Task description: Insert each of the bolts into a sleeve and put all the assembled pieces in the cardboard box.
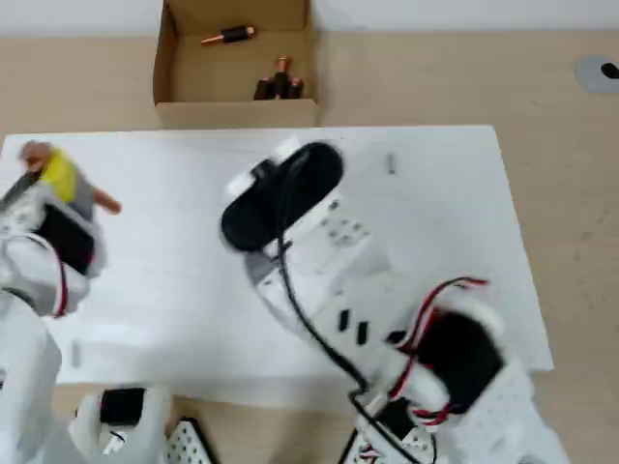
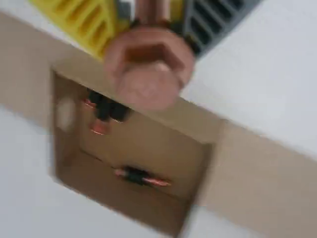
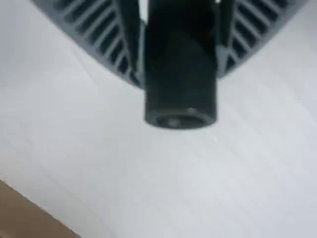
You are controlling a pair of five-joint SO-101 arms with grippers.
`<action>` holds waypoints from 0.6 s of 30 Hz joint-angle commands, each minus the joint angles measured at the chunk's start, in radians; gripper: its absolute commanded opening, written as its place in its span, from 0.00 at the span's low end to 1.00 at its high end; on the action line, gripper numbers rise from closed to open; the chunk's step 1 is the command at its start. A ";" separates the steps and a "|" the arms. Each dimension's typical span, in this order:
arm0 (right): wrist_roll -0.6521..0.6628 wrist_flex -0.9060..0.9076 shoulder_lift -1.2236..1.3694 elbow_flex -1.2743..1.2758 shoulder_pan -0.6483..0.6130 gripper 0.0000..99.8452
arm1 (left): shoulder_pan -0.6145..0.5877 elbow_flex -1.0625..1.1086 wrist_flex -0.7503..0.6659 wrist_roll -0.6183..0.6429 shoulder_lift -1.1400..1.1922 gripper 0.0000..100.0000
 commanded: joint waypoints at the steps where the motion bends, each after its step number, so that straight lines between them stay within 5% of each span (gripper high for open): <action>1: 0.006 -0.212 -0.085 0.180 -0.064 0.01 | 0.126 -0.152 -0.018 -0.071 -0.012 0.01; 9: 0.005 -0.563 -0.177 0.473 -0.081 0.01 | 0.276 -0.278 0.114 -0.187 -0.025 0.01; 18: 0.005 -0.767 -0.202 0.567 -0.088 0.01 | 0.359 -0.152 0.118 -0.209 -0.226 0.01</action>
